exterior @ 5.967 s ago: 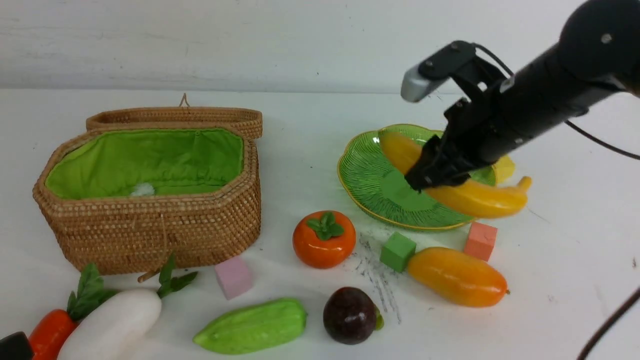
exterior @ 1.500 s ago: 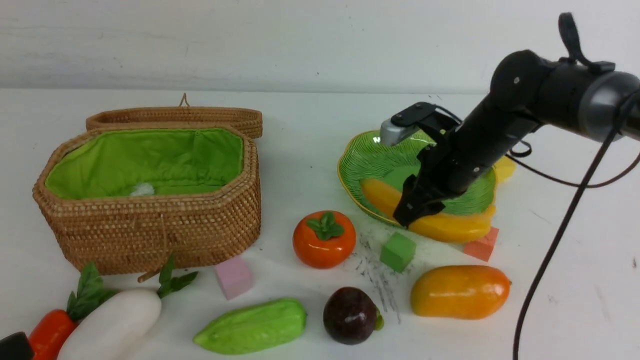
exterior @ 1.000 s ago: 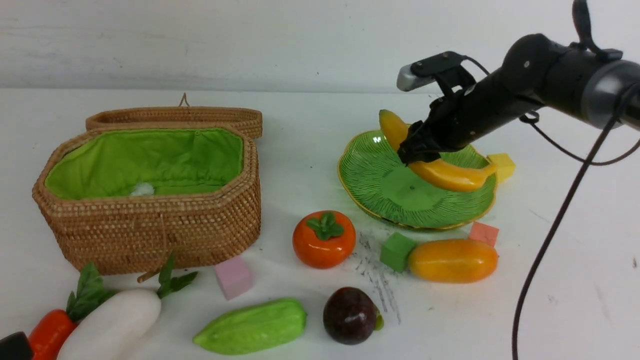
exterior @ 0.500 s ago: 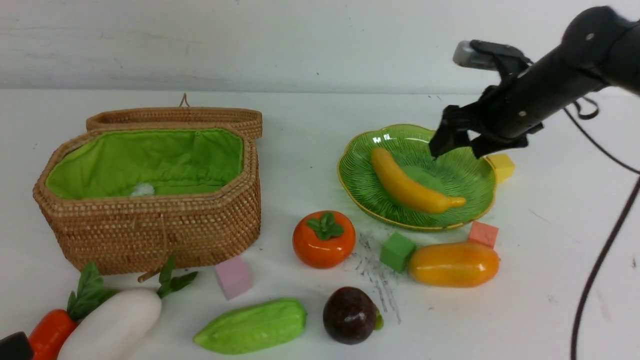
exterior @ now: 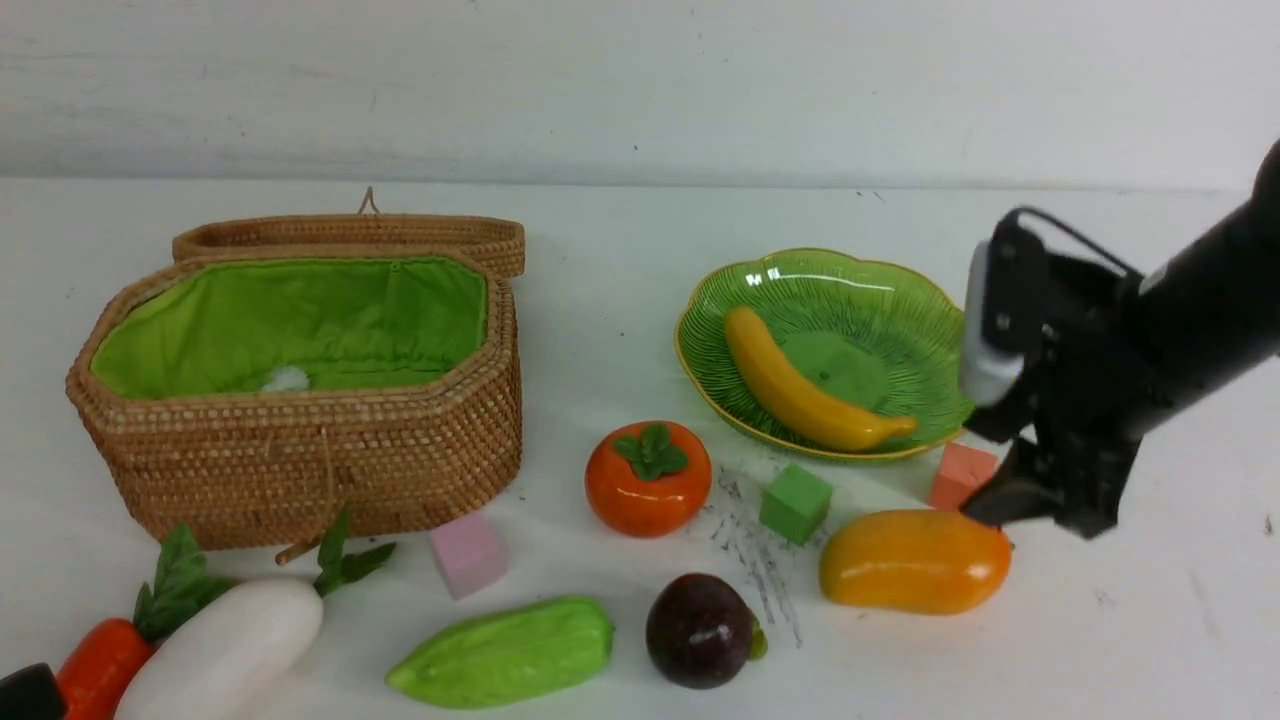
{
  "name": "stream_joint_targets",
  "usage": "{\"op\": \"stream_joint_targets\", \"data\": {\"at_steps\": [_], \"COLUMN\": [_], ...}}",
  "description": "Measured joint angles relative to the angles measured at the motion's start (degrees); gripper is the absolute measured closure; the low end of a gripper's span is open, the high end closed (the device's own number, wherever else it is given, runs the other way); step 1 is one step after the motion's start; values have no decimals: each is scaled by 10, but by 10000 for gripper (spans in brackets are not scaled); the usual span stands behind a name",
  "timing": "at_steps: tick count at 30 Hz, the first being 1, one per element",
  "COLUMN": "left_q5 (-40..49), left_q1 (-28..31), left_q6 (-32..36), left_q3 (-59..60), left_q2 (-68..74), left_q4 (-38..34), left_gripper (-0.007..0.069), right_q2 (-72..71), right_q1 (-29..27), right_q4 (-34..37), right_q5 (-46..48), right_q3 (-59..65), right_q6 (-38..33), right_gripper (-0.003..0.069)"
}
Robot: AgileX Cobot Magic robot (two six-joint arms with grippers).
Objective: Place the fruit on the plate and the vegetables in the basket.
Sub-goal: Use the right arm to grab a mango and put it into the right plate
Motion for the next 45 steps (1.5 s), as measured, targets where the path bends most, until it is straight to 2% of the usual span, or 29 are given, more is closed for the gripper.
{"op": "stream_joint_targets", "data": {"at_steps": [5, 13, 17, 31, 35, 36, 37, 39, 43, 44, 45], "left_q5": [0, 0, 0, 0, 0, 0, 0, 0, 0, 0, 0], "left_q1": [0, 0, 0, 0, 0, 0, 0, 0, 0, 0, 0], "left_q6": [0, 0, 0, 0, 0, 0, 0, 0, 0, 0, 0], "left_q3": [0, 0, 0, 0, 0, 0, 0, 0, 0, 0, 0], "left_q2": [0, 0, 0, 0, 0, 0, 0, 0, 0, 0, 0], "left_q4": [0, 0, 0, 0, 0, 0, 0, 0, 0, 0, 0], "left_gripper": [386, 386, 386, 386, 386, 386, 386, 386, 386, 386, 386], "right_q2": [11, 77, 79, 70, 52, 41, 36, 24, 5, 5, 4], "right_q1": [27, 79, 82, 83, 83, 83, 83, 83, 83, 83, 83], "right_q4": [-22, -37, -49, -73, -73, -73, -73, -73, -53, -53, -40], "right_q5": [-59, -111, -112, -110, -110, -104, -100, -89, -79, -79, -79], "right_q3": [39, 36, 34, 34, 37, 37, 38, 40, 40, 40, 40], "right_q6": [-14, -20, -5, 50, 56, 61, 64, 67, 86, 87, 93], "right_gripper": [151, 149, 173, 179, 280, 360, 364, 295, 35, 35, -8]}}
